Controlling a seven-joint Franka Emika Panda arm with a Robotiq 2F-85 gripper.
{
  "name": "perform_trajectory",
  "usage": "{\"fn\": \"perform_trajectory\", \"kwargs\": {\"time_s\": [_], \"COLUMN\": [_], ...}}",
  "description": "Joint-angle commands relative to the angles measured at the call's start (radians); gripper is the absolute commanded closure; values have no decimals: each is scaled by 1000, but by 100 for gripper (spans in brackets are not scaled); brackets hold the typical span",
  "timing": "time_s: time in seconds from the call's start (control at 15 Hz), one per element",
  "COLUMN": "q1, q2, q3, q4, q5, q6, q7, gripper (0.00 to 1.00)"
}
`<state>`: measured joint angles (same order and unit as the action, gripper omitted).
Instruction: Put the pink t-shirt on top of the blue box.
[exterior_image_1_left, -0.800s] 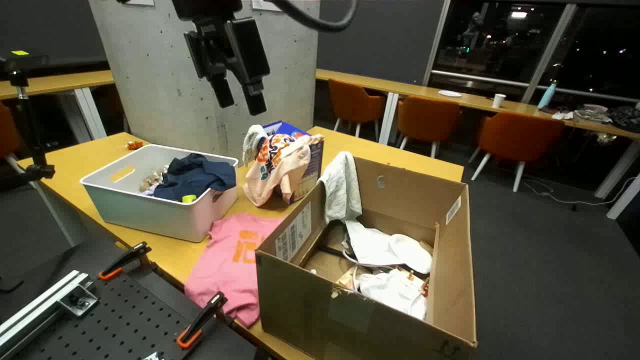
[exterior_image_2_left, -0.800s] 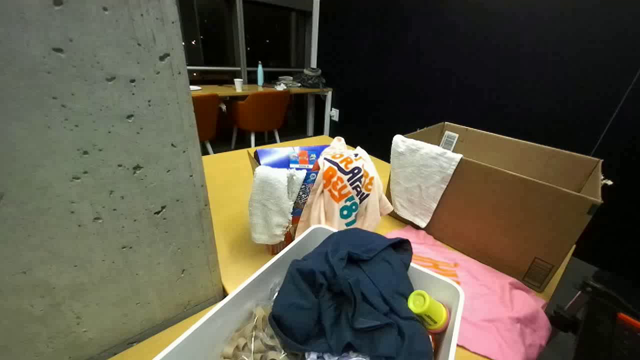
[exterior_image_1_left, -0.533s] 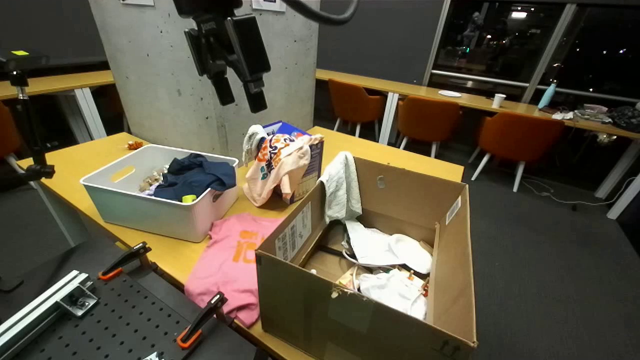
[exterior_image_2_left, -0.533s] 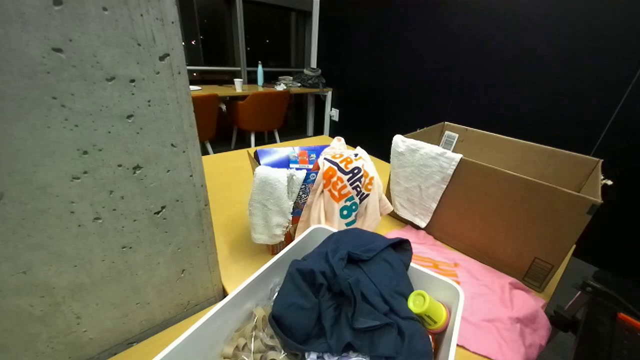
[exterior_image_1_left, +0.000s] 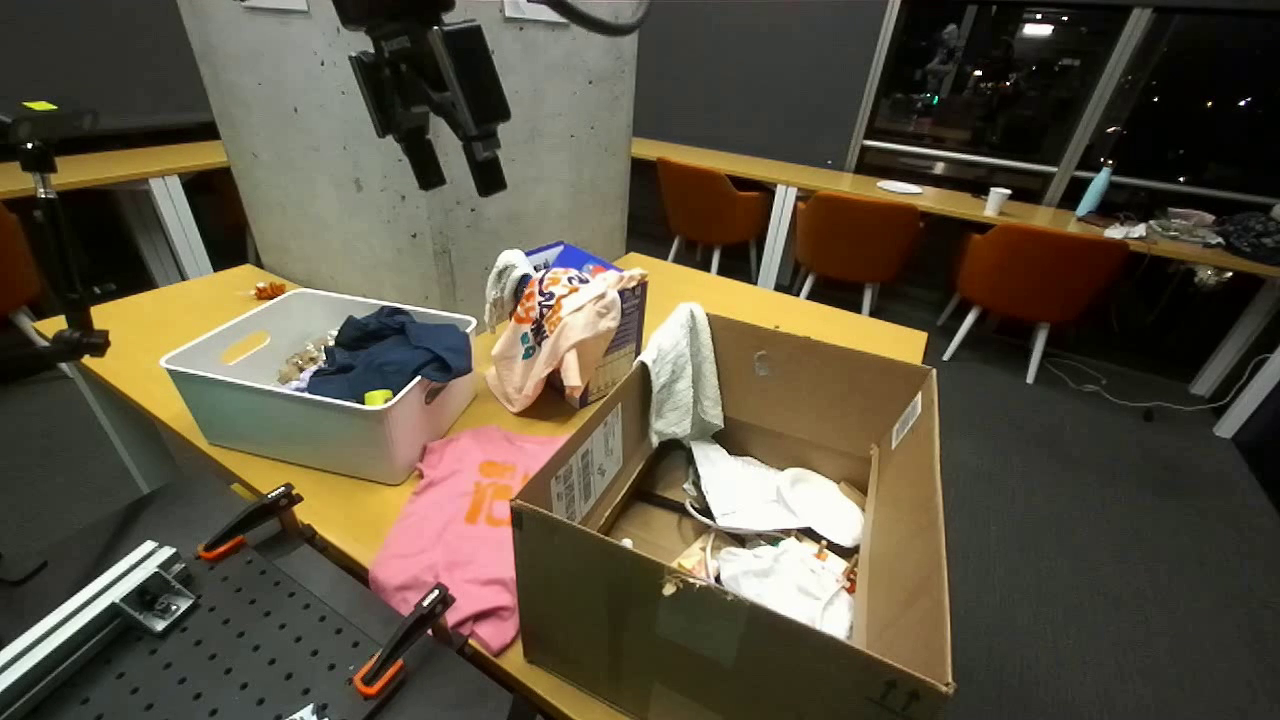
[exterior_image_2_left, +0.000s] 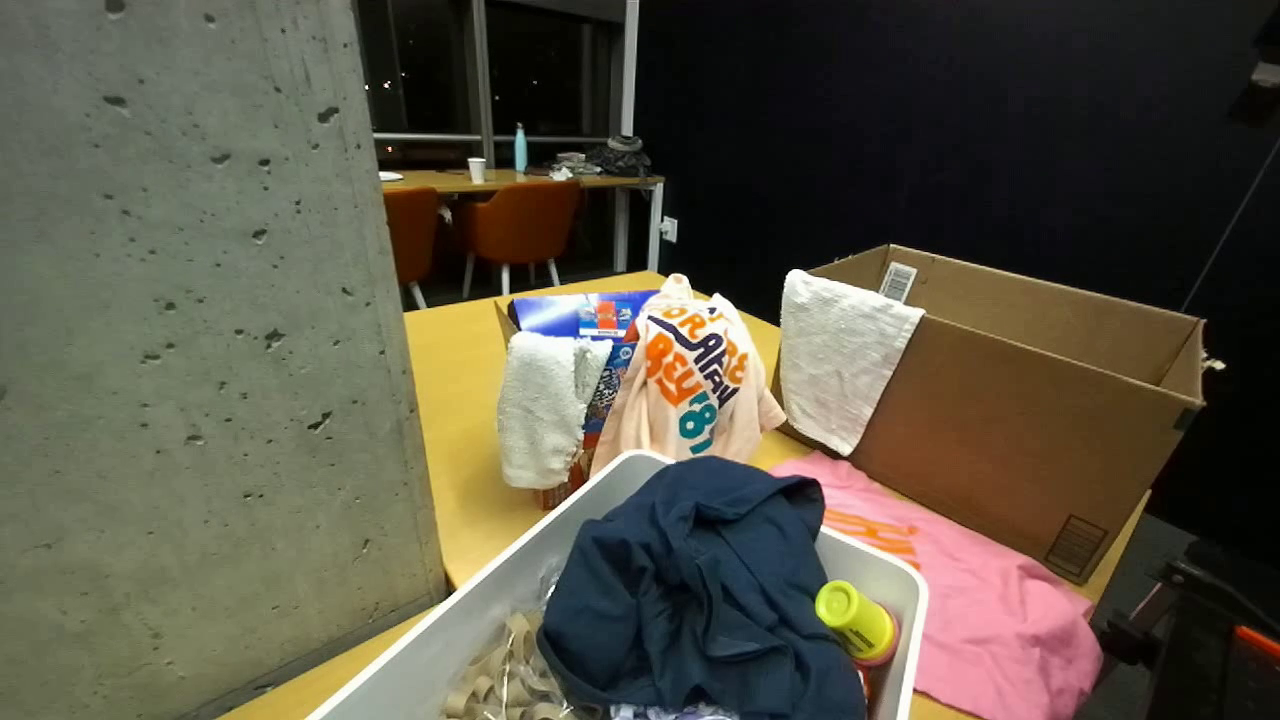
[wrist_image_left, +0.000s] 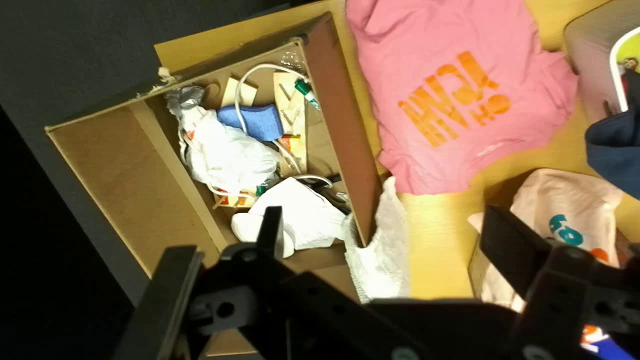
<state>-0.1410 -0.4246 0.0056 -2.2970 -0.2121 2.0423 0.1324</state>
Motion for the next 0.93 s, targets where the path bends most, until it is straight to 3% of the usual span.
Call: {"fn": "perform_trajectory", "kwargs": {"time_s": [0.0,0.27,0.53,0.87], "q1": [54,90,133,198], "q2": [50,138,372,562], "q3": [66,87,103,97], "q4": [16,-3,138,249], "q5": [-19,-22,-32,-60], "q6": [28,136,199,225], "q7": [77,99,37,12], "gripper": [0,0,0,0]}}
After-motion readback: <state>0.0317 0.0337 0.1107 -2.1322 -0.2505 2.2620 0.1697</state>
